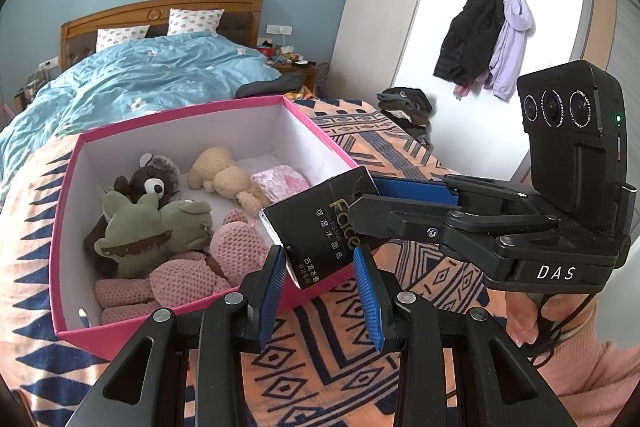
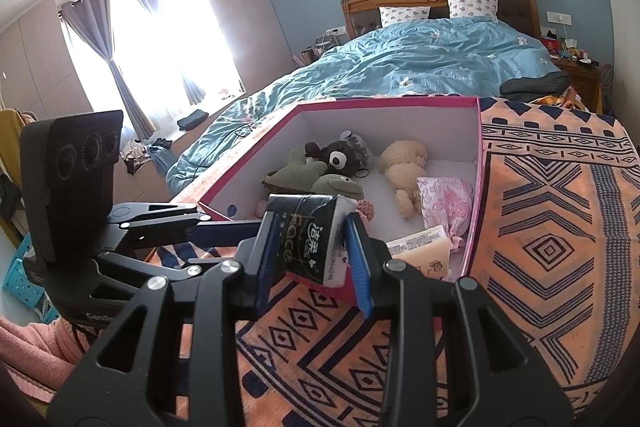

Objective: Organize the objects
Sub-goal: 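Carry the black tissue pack with both grippers over the pink box rim, then lower the black tissue pack into the pink box with both grippers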

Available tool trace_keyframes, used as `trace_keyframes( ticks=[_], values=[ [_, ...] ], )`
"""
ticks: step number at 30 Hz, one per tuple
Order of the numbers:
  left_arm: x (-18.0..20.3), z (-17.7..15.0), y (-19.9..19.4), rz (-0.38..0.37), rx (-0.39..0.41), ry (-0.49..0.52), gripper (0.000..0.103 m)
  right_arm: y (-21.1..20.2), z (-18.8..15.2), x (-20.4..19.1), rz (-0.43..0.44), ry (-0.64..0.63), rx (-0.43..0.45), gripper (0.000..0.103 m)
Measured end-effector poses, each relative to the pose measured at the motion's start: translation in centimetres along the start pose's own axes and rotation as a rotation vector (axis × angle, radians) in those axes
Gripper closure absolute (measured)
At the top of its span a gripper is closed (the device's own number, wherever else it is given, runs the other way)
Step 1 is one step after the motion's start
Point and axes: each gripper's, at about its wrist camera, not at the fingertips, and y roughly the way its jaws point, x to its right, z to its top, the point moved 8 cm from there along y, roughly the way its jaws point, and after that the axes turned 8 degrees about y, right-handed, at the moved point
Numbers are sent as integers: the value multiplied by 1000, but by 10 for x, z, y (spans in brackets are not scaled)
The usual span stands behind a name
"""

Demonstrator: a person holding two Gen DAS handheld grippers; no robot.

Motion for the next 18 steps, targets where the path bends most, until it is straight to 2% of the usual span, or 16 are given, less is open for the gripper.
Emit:
trace_keyframes(
  ticks=[18],
  values=[
    [-13, 5, 5, 15, -1, -9, 69, 10, 8, 2, -5, -1, -4, 66]
  ],
)
